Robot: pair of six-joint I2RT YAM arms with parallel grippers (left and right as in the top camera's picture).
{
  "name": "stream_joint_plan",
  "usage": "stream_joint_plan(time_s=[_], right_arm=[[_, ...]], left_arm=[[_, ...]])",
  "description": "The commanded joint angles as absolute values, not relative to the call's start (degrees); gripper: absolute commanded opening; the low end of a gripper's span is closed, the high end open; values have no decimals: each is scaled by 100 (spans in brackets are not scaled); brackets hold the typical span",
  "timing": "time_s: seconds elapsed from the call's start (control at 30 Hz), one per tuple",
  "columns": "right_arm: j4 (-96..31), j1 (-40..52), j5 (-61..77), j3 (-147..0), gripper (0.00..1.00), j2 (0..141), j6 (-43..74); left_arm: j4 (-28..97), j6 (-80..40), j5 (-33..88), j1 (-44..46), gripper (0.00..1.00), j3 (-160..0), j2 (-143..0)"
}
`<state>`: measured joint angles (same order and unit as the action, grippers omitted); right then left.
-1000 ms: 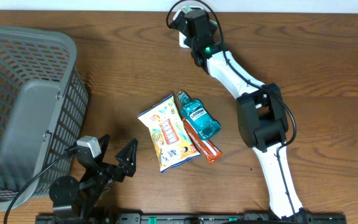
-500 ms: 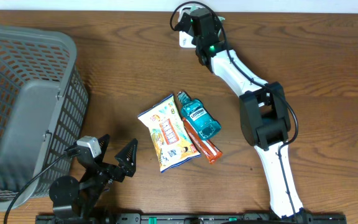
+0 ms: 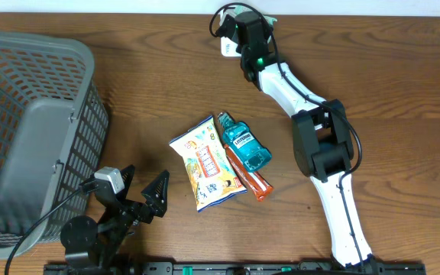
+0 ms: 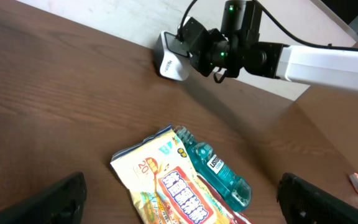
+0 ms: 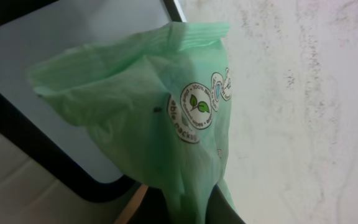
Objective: Scan the item barcode
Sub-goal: 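Hold the wipes pack in front of the white scanner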
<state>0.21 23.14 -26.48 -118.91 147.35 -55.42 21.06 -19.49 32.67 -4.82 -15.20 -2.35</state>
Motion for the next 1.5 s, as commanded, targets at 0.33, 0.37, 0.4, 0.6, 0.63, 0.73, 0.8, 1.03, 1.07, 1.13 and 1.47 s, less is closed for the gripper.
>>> stream_joint_plan(time_s=[0.33,0.37,0.4,0.6,0.63,0.73,0.8,1.03,1.07,1.13,1.47], right_arm=[[362,2517,-3245,-11920,1,14558,-6333],[357,2541,-3245,-11920,1,14532,-6344],[340,2561,-3242,-11920,1,14525,-6381],[-78,2674,-3183,-11920,1,14529,-6434],[-47,2718,-3277,-11920,1,14529,-6412],[-5,2790,-3433,-11920,1,14479,-6368],[-148,2818,-3476,-11920,1,14390,-6368],[-1299,2687,-3730,-11920,1,13806,-5747],[-1415,2628,-3820,-11920,1,13716,-5590],[-1649,2480,-4029,-11920,1,13548,-5282],[-3489,1022,-4093,-11902,1,13238,-3310]], left_arm=[[2099,-1938,3301,-502,98,-1509,-211],[2099,-1938,3301,-502,98,-1509,-211],[2099,-1938,3299,-502,98,-1509,-211],[2099,-1940,3301,-502,98,-1509,-211],[2097,-1938,3301,-502,98,-1509,-211],[2099,-1938,3301,-502,98,-1509,-211],[2099,-1938,3301,-502,98,-1509,-211],[2099,-1938,3301,-502,98,-1509,-211],[2099,-1938,3301,-502,98,-1509,-211],[2099,-1938,3301,-502,98,-1509,-211],[2099,-1938,3301,-502,98,-1509,-211]])
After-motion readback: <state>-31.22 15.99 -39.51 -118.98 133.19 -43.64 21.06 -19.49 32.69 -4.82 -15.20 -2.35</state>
